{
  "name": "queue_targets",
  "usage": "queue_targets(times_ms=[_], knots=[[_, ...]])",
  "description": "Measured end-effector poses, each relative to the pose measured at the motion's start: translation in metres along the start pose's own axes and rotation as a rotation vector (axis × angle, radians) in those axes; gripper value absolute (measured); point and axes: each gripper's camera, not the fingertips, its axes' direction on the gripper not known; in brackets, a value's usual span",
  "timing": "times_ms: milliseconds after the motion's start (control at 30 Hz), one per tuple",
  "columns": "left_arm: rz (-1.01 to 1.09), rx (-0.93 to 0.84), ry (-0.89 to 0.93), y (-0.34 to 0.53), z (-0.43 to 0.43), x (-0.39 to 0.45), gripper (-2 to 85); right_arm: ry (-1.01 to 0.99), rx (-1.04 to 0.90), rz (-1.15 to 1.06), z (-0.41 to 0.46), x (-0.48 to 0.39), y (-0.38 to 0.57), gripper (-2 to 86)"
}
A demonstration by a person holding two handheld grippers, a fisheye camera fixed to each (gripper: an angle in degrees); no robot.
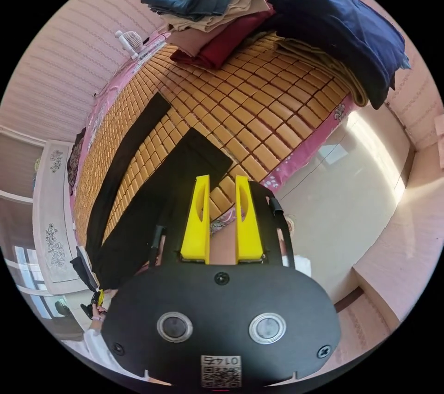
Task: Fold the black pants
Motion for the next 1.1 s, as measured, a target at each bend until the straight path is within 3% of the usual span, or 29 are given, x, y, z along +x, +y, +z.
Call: queue_targets(times_ms=[133,267,433,567,700,967,1100], knots=[[0.004,-0.003,-0.019,0.002,-0.002,0.007,-1.0,0.040,-0.027,-0.064,0.015,-0.019,-0.006,8.2],[0.024,0.001,-0.035,0.008,-0.003,0.017,-1.0,0.062,-0.028,0.057,0.024,-0.016,-0.009,1.9],[0.036,0.016,-0.025,0.022,-0.006,0.013,-1.0,-0.076,-0.076,0.063,0.027,-0.001,-0.011,0.2],[0.037,0.056,0.043,0.029,-0.026,0.002,-1.0,-0.143,-0.062,0.032,0.016,0.004,-0.008,0.0],[0.012,0.131,0.230,0.027,-0.051,0.003,-1.0,-0.217,-0.006,-0.006,-0.003,-0.001,-0.012,0.1],[0.140,0.210,0.304,-0.048,-0.055,0.080,-0.5,-0.128,0.022,-0.190,0.013,-0.120,-0.095,0.9],[0.018,0.294,0.476,-0.078,-0.010,0.099,3.4,-0.181,-0.018,-0.133,0.054,-0.175,-0.147,2.8]])
